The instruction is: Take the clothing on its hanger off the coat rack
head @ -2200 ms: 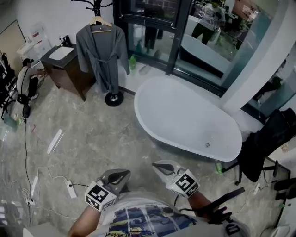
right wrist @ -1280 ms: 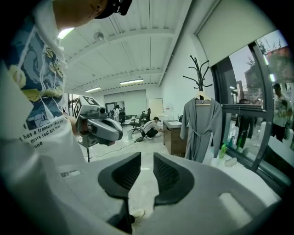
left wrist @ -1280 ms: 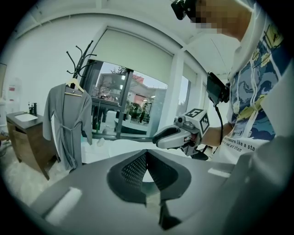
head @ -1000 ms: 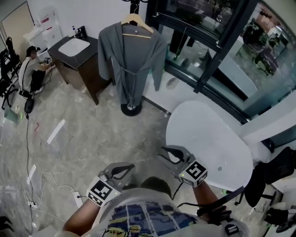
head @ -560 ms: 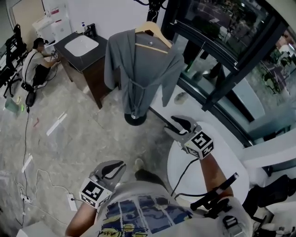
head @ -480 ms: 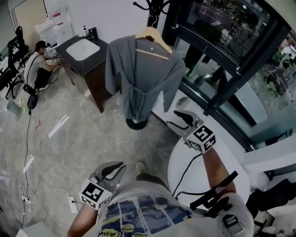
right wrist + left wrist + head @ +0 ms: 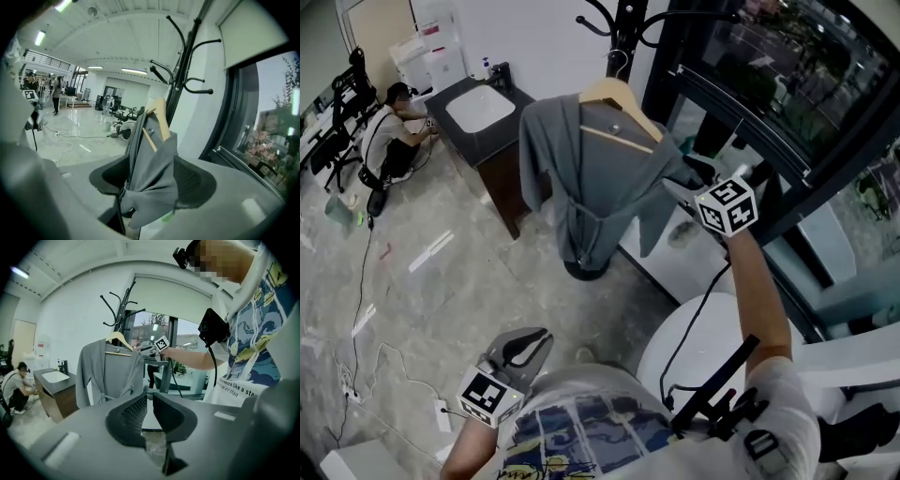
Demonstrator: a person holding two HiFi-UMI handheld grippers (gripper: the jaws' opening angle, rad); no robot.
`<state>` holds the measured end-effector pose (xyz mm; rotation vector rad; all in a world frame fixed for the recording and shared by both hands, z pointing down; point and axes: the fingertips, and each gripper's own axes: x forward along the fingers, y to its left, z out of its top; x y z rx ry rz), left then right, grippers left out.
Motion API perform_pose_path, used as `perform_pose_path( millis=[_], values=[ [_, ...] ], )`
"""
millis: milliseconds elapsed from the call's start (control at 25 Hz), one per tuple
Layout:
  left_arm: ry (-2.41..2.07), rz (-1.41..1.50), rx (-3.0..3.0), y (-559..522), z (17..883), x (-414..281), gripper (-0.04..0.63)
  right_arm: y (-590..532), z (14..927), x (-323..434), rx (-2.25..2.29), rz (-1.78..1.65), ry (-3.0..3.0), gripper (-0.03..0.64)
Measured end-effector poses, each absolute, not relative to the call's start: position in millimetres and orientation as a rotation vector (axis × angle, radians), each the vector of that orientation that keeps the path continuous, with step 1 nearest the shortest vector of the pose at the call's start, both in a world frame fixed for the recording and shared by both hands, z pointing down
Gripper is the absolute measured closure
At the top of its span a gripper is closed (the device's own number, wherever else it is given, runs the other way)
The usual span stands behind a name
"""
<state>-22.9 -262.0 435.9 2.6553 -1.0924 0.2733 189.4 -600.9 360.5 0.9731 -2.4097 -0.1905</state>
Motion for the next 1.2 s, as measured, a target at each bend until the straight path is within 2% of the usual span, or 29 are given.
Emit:
perform_pose_path(
  millis=[240, 480, 520, 560, 640, 840, 1200],
  values=[
    [-1.156, 0.305, 2.6, -278.8, 439.5, -23.5, 0.551, -666.6, 364.1, 177.2, 0.81, -0.039, -2.459, 0.321],
    [-1.18, 0.331, 2.575, -283.3, 443.3, -24.3, 0.551, -681.1, 380.9, 143.1, 0.59, 0.073, -2.509, 0.324],
    [-1.187, 0.333, 2.571, -283.0, 444.5, -26.1, 0.551, -681.8, 382.3, 140.1, 0.573, 0.073, -2.513, 0.345],
    [-1.196, 0.334, 2.566, -282.5, 445.2, -28.4, 0.551, -682.0, 383.1, 138.4, 0.559, 0.067, -2.517, 0.393],
    [-1.222, 0.335, 2.55, -281.2, 445.2, -34.1, 0.552, -680.4, 382.9, 136.5, 0.536, 0.063, -2.531, 0.55],
    [-1.27, 0.318, 2.524, -272.4, 446.9, -50.6, 0.555, -669.7, 378.0, 137.0, 0.542, 0.122, -2.586, 0.594],
    [-1.254, 0.278, 2.544, -250.6, 448.8, -65.4, 0.558, -643.1, 366.7, 140.4, 0.681, 0.135, -2.562, 0.601]
  ],
)
